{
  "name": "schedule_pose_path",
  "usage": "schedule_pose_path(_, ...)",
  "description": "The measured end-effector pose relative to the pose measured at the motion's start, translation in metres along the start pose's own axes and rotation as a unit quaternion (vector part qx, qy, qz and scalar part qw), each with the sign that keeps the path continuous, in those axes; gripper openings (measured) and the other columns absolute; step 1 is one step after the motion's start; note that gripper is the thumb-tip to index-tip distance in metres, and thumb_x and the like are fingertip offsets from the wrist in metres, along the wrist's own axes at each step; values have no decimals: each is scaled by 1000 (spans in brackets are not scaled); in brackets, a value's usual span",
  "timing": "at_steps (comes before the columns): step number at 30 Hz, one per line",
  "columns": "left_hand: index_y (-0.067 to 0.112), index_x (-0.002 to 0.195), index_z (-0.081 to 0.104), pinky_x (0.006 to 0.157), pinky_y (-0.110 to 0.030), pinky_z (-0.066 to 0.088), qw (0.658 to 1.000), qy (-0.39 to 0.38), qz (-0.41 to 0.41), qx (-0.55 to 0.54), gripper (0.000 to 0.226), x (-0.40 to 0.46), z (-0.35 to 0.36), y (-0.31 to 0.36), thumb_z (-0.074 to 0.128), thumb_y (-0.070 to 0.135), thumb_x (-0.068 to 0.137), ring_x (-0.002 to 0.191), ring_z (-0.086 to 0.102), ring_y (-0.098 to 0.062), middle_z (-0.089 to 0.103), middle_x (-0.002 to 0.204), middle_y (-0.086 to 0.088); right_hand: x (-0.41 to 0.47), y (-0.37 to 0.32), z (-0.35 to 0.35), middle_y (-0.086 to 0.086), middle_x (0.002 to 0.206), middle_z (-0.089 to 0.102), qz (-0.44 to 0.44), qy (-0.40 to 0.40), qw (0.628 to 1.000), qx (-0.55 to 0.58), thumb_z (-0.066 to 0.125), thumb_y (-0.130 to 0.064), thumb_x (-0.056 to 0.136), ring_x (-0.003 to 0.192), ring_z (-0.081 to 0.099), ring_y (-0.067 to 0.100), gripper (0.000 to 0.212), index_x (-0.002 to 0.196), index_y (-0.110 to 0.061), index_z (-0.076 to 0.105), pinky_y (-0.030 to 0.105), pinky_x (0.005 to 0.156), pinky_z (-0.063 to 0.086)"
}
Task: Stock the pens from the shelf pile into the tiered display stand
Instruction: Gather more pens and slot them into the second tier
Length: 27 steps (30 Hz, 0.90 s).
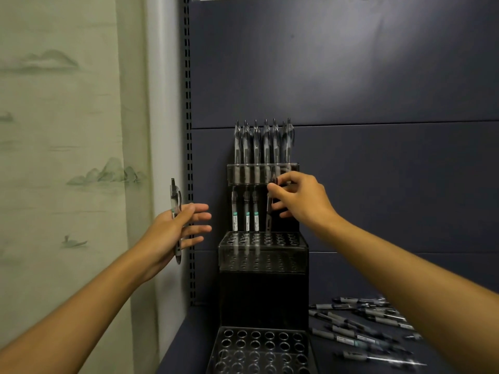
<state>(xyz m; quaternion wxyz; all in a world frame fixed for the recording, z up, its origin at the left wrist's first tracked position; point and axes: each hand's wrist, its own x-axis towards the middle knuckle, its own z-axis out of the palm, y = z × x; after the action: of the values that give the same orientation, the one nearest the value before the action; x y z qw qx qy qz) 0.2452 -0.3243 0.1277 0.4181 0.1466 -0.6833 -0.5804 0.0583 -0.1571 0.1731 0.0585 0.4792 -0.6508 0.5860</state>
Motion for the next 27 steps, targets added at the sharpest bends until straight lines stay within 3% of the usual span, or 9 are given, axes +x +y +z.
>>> schedule_pose_path(9,18,107,69,73,-27,59,1000,-8,5,-7,28,0,8,3,43,27,104,81,73,-13,75,94,2,3,-4,11,5,86,74,-25,-21,999,-36,69,-25,92,67,73,14,14,101,-15,64,28,65,62)
schedule_pose_path(13,17,107,69,68,-24,61,999,-26,19,-20,28,2,13,12,44,28,104,80,73,-13,76,92,3,-1,8,7,3,81,74,-29,-34,995,-93,70,-30,91,63,73,11,17,91,-14,64,32,66,63)
schedule_pose_path(19,16,105,69,69,-24,59,998,-47,41,-30,28,-1,25,28,44,28,104,77,72,-11,75,90,3,-7,19,3,-3,70,71,-49,-66,972,-221,67,-43,91,57,69,7,26,80,-19,62,26,62,58)
schedule_pose_path(24,15,107,69,72,-26,59,996,-71,46,-14,27,-6,35,26,46,27,103,77,72,-12,75,91,1,-7,-16,-7,-2,64,71,-110,17,981,-160,72,-46,85,53,67,4,30,80,-17,64,12,57,51)
schedule_pose_path(27,17,108,70,77,-29,58,995,-79,53,3,28,-7,40,31,45,29,103,83,73,-14,75,95,1,-9,-51,1,-3,65,70,-146,-26,984,-103,73,-41,86,53,66,4,23,83,-19,68,7,54,46)
